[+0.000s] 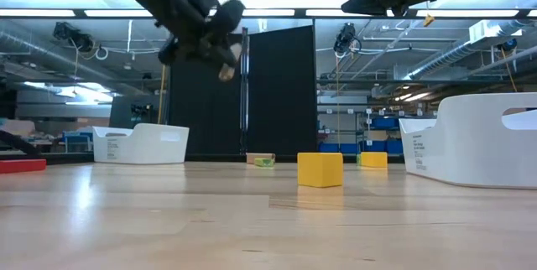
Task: Sort blocks by size
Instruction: Put the bottom brown rectangular block into the top white bin, then put the yellow cube block into the bottom white bin
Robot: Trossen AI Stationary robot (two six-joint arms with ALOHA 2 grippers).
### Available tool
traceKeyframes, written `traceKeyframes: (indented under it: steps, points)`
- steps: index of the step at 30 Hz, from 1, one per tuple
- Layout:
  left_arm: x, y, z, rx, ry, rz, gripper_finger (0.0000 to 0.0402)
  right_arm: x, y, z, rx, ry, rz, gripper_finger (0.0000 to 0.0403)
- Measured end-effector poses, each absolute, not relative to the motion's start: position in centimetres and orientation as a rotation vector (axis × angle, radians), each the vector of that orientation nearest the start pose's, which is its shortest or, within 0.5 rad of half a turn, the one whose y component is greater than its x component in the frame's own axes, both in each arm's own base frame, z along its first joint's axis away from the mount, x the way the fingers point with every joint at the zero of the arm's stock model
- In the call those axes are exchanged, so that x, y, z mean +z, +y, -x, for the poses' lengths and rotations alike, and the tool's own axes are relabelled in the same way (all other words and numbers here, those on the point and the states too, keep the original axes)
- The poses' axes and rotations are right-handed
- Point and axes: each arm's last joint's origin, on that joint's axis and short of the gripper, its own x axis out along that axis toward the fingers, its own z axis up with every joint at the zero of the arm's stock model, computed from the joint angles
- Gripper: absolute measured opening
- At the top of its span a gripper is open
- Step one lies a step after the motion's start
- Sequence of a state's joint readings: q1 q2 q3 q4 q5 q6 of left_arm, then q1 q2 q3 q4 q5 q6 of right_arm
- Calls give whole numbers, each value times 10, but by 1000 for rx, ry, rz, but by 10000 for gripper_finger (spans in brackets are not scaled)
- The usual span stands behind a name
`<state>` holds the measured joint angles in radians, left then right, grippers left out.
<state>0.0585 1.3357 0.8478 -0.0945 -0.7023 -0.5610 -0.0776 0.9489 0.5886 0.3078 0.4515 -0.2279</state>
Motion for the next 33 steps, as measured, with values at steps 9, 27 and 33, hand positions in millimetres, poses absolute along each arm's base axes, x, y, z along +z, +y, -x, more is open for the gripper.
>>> traceKeyframes:
  steps: [9, 27, 33]
  points:
    - [228, 100, -247, 1113, 479, 374, 104, 282, -29, -209, -518, 123, 234, 55]
    - [210, 133, -155, 1398, 365, 523, 138, 284, -25, -209, -504, 103, 232, 59]
    - [207, 133, -152, 1419, 354, 552, 225, 282, -24, -211, -453, 89, 152, 58]
